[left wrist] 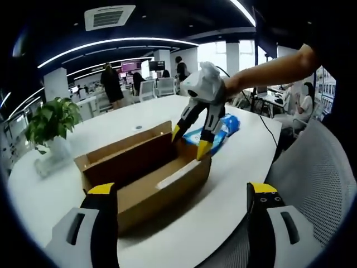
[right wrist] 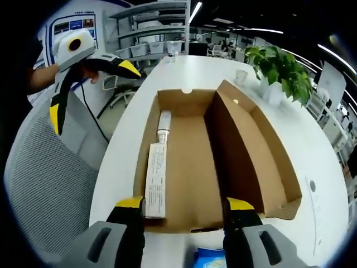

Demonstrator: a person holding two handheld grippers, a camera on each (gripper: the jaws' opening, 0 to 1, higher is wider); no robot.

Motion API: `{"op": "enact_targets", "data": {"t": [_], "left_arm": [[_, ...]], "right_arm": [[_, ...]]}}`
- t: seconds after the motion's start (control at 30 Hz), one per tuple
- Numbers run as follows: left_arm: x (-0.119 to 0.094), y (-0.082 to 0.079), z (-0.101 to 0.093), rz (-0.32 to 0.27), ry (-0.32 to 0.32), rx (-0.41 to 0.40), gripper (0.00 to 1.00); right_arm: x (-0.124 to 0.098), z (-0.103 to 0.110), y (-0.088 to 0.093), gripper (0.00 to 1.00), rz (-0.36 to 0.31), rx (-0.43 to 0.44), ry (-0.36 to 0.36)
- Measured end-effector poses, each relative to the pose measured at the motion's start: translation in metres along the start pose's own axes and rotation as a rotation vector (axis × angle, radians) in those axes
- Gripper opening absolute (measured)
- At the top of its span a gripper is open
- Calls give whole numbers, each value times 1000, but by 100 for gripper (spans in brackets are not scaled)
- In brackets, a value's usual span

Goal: Operate the shoe box by opening the lid, removing the specified soft item, and placing it in the target area until the item is outside and the box remains undamaged.

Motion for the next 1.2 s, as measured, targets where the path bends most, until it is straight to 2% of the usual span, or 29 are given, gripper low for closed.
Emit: {"op": "enact_targets", "data": {"t": [0.17,0.3,0.43,0.57,0.87,1.0,1.2], "left_arm": [[-1,8,-2,20,4,3,100],[-8,4,-1,-6,-5,-18,100],[-10,8,-1,-15,-15,-27,100],[-7,16,-3,13,-13,-30,100],[-6,11,-3,-11,-18,-49,98],[-5,11,-4,-9,-17,-47,98],[-4,11,-7,-5,-11,-45,97]], "right_arm": [[11,4,-1,54,23,-9,-32],[18,7,-4,53,25,-10,-52],[25,7,-2,52,39,-20,-62],[23,5,-4,52,35,-31,-60],[15,-4,2,51,54,-46,-24],[14,0,-1,50,40,-35,-43],[21,8,-1,44,44,-49,-76]]}}
Point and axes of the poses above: the point that each gripper's makers call its tool centre point, and the gripper's own axes: x roughly forward along the fingers, z roughly to its left, y roughly out of its underside, the point moved 2 cm from there along -x, roughly backward along the fingers, and after that the axes turned 4 degrees about y, right-handed, at the moved point
